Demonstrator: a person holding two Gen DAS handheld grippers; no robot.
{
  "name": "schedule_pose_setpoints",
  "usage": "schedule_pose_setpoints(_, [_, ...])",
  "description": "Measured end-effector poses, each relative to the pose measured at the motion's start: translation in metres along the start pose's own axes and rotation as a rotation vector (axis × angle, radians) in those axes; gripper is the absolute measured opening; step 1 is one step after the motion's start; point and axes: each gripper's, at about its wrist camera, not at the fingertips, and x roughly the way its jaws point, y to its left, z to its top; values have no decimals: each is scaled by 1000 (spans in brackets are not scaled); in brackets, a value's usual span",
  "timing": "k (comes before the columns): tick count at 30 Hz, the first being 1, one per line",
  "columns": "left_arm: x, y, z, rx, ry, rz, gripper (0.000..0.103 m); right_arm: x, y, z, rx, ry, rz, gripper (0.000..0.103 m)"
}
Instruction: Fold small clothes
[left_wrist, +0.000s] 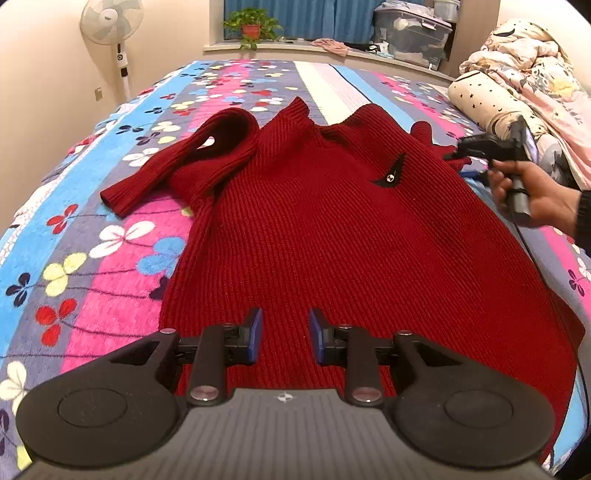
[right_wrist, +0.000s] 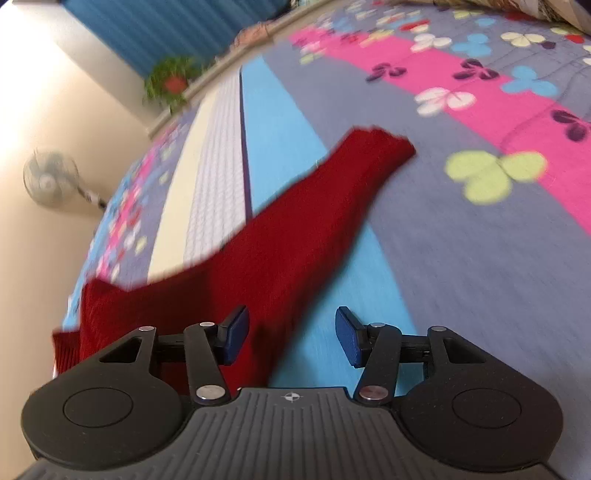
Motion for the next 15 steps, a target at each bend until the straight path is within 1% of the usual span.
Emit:
schedule_pose_setpoints(1, [2,0,1,4,1,1,30,6,4,5,-26,-16,-12,31])
schedule_pose_setpoints(2, [3,0,1,9,2,0,30,12,6,11,-46,-15,-19,16])
schedule_pose_setpoints(3, [5,0,1,16,2,2,30,14,6,18,-57,-13,-9,14])
schedule_pose_setpoints(4, [5,-1,2,20,2,3,30,12,5,27,-80,-34,-5,13])
schedule_pose_setpoints(6, [6,1,2,21,3,0,30,1,-3,54,-122,-137,-48,13])
schedule_pose_setpoints(7, [7,2,1,21,5,-1,30,-12,-16,72,-113,-207,-86,12])
schedule_pose_setpoints(8, [7,3,1,23,6,-1,30,-24,-32,88,-92,-270,-136,12])
schedule_pose_setpoints(9, [7,3,0,27,6,-1,30,-38,-53,106,-73,-344,-222,12])
schedule_pose_setpoints(10, [7,4,-1,32,9,-1,30,-48,-71,118,-74,-392,-307,12])
schedule_pose_setpoints(11, [8,4,-2,36,13,2,30,-58,-95,131,-87,-419,-399,12])
schedule_pose_setpoints(12, [9,5,-3,38,18,5,30,-60,-113,137,-89,-396,-427,12])
schedule_pose_setpoints(13, [11,6,-3,37,23,7,30,-61,-133,140,-83,-348,-441,12])
schedule_pose_setpoints(14, [12,6,-3,37,27,8,30,-61,-145,138,-89,-323,-453,13])
schedule_pose_setpoints(15, [13,6,-4,37,33,9,30,-61,-152,134,-105,-320,-479,13])
